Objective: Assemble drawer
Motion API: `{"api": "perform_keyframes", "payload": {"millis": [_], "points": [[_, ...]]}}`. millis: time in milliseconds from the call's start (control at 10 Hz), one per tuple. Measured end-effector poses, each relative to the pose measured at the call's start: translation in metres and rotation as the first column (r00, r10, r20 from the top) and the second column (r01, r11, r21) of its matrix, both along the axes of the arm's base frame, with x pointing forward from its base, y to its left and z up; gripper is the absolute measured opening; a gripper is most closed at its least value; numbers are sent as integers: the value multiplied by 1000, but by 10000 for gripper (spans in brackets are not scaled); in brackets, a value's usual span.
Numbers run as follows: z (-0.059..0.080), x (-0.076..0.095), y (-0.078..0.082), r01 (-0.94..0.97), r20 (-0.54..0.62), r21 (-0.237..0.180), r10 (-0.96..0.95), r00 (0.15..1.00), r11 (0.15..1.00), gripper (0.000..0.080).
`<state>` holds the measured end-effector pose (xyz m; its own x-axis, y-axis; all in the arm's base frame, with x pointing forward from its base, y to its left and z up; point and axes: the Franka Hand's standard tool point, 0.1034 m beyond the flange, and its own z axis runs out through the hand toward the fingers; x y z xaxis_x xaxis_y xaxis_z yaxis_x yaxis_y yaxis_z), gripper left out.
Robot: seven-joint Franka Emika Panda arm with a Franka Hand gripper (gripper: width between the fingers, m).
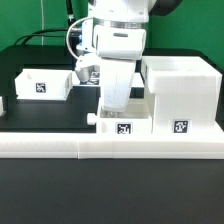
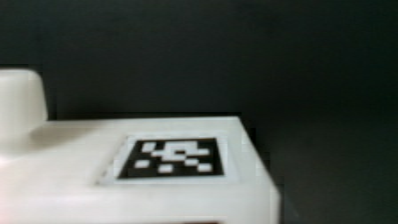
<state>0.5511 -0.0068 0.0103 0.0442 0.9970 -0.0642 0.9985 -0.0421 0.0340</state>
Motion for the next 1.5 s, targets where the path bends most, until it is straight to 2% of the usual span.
{"api": "perform_keyframes", "payload": {"millis": [600, 1200, 1500], "points": [[0, -1, -3, 7, -24, -4, -7, 1000, 1000, 42], [0, -1, 1, 14, -23, -5, -14, 1000, 1000, 42], [1, 2, 2, -37, -69, -38, 34, 997, 999, 43]]}}
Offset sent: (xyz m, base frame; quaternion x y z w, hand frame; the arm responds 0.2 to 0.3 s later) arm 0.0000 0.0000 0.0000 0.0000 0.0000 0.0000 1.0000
